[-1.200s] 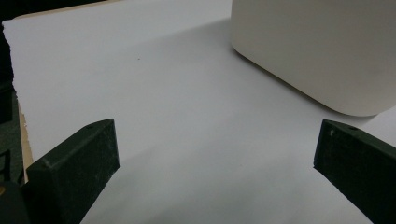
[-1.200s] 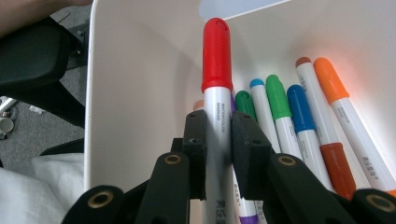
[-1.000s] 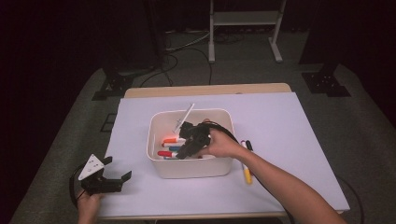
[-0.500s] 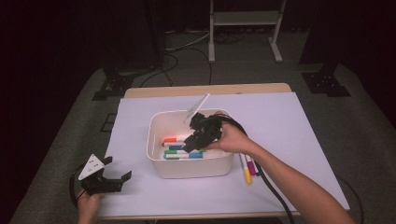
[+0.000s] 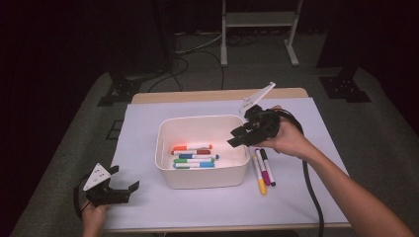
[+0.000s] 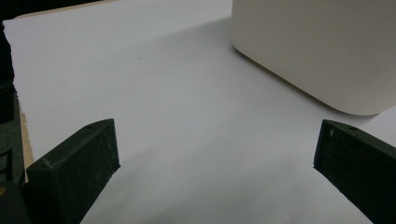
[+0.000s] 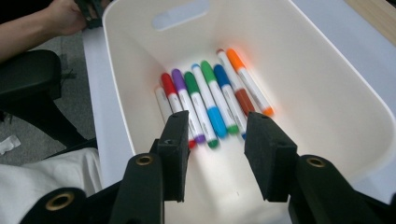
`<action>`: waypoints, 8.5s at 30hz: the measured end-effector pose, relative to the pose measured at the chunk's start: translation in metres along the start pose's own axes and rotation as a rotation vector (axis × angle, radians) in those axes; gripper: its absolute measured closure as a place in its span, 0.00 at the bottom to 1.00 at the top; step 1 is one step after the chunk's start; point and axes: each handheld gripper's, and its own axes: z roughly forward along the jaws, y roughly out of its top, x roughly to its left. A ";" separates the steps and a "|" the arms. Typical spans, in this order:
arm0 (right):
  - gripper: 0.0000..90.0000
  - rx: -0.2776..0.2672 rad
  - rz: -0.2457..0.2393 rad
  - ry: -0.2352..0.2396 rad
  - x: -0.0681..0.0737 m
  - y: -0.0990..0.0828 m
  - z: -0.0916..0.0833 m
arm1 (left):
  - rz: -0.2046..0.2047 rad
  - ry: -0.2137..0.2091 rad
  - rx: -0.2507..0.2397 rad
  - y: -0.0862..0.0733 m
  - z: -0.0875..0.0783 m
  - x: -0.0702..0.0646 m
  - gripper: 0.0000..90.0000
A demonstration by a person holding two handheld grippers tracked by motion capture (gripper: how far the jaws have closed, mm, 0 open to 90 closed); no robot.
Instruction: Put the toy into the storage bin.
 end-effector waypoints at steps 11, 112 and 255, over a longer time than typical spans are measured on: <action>0.63 -0.014 0.115 -0.063 -0.017 -0.073 -0.025 | 0.004 0.007 -0.005 0.000 0.000 -0.001 0.00; 0.84 -0.088 0.171 -0.134 0.012 -0.058 -0.063 | 0.002 0.006 -0.004 0.000 0.000 -0.001 0.00; 0.62 -0.015 0.153 -0.105 -0.018 -0.084 -0.029 | -0.003 0.005 -0.015 -0.001 0.000 -0.001 0.00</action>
